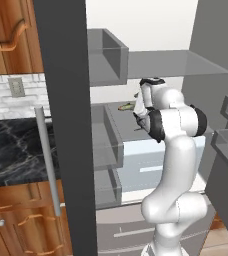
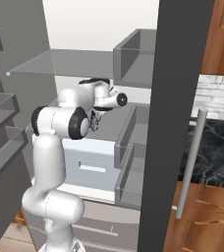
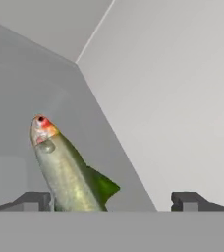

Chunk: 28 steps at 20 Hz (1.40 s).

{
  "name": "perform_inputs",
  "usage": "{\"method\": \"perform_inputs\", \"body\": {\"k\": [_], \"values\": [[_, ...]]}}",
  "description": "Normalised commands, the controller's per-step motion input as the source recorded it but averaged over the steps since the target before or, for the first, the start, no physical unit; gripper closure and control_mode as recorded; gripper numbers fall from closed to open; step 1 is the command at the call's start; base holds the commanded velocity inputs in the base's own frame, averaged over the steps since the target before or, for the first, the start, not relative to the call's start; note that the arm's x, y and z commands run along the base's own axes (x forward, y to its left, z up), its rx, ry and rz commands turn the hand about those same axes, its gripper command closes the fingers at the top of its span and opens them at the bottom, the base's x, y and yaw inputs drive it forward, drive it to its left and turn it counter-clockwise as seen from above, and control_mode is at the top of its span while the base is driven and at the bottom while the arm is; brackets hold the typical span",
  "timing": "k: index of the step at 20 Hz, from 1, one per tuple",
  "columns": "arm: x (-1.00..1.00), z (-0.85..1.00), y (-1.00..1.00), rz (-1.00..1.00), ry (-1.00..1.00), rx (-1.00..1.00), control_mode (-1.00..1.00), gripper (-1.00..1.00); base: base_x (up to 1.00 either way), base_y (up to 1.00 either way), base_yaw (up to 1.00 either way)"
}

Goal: Place the fish on the counter behind the older fish on the same shelf of the fridge to maintain FIFO order. Close the fridge door when finished.

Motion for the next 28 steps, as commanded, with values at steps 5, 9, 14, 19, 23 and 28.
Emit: {"method": "perform_inputs", "body": {"k": [5, 9, 14, 19, 23, 28], "values": [[-0.22, 0.52, 0.03, -0.01, 0.03, -0.01, -1.0, -1.0, 0.0, 0.0, 0.0], [0.0, 0.58, 0.25, -0.05, 0.09, -0.01, -1.0, -1.0, 0.0, 0.0, 0.0], [-0.16, 0.21, 0.15, -0.07, 0.03, 0.0, -1.0, -1.0, 0.0, 0.0, 0.0], [-0.29, -0.14, 0.25, -0.08, 0.0, -0.02, -1.0, -1.0, 0.0, 0.0, 0.0], [0.03, -0.47, -0.16, 0.0, -0.02, -0.02, -1.0, -1.0, 0.0, 0.0, 0.0], [-0.38, 0.15, -0.07, 0.0, -0.09, 0.0, -1.0, -1.0, 0.0, 0.0, 0.0]]}}
